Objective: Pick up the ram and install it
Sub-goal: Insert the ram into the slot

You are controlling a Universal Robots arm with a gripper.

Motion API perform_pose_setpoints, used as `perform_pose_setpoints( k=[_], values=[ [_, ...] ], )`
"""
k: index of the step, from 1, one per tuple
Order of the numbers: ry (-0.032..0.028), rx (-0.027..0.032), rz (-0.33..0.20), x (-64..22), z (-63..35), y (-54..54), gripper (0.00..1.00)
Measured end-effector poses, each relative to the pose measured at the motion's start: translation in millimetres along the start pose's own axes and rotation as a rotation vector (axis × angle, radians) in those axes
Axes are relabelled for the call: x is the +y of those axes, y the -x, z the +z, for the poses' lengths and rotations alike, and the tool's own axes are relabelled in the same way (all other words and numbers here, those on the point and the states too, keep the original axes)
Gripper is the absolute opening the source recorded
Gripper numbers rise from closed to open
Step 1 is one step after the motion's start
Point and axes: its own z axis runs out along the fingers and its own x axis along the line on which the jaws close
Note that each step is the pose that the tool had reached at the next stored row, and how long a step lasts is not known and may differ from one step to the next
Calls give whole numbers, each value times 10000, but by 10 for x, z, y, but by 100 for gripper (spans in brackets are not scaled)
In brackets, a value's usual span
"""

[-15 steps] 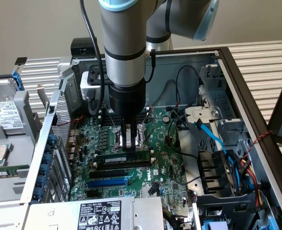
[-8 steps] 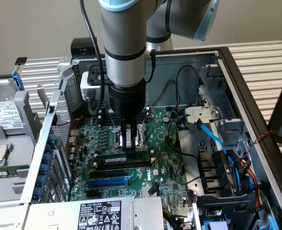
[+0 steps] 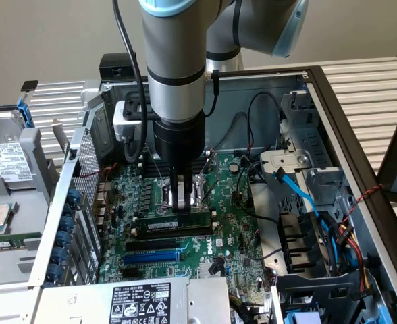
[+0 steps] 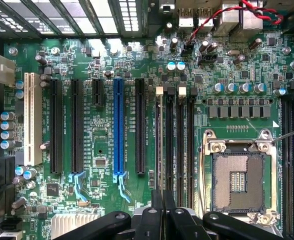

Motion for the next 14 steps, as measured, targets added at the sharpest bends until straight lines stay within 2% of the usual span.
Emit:
perform_pose_setpoints(
  k=[7, 14],
  values=[
    [17, -12, -1, 1, 1, 1, 12],
    [7, -5, 116, 1, 0, -2, 12]
  ],
)
